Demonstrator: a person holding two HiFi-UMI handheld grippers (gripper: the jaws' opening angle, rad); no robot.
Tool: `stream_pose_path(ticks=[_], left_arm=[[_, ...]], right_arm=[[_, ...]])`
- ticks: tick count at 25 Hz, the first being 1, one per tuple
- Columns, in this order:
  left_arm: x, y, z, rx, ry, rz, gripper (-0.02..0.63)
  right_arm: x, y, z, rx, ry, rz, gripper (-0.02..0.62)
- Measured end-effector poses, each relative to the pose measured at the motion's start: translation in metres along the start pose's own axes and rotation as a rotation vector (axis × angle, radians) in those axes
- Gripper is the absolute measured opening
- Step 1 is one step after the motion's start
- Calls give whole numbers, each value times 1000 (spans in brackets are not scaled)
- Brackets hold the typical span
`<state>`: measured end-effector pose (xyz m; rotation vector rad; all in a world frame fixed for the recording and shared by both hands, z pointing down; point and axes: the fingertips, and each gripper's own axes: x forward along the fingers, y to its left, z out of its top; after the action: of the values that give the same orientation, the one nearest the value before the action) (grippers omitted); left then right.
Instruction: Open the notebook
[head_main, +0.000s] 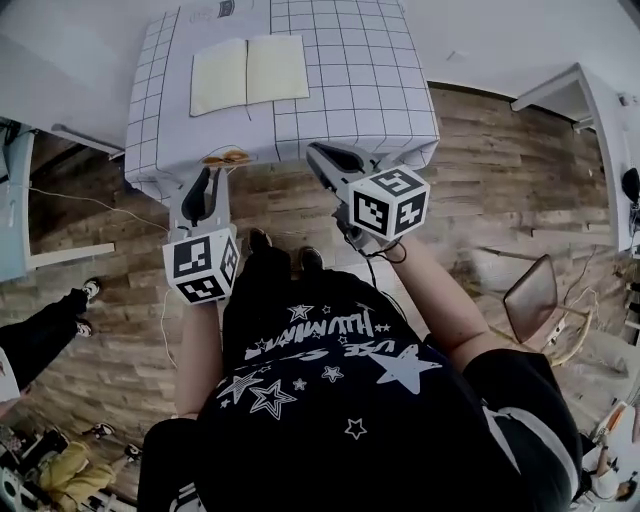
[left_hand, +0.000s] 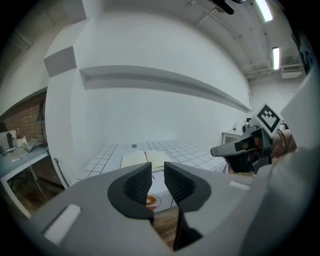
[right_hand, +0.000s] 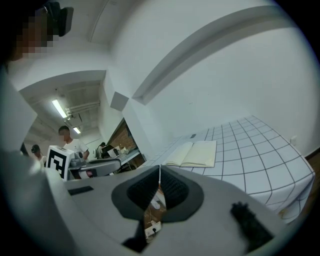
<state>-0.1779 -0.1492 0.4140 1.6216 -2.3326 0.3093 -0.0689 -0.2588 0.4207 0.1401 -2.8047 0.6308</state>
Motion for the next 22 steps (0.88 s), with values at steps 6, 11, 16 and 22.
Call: stream_pose_path(ticks=[6,11,16,22], left_arm=[[-35,22,-8,-21,-11,74,74],[-52,45,-6,-66,-39,85,64],[-69,69,-4,-88,-66,49,57],[-98,109,-8,-84,-73,-2,46]], right_arm=[[18,17,-6,5,8,30,17],[36,38,3,-14,-12,54,17],[50,61,9,-20,-48,28,17],[68,107,7,-27,-77,-16,17]])
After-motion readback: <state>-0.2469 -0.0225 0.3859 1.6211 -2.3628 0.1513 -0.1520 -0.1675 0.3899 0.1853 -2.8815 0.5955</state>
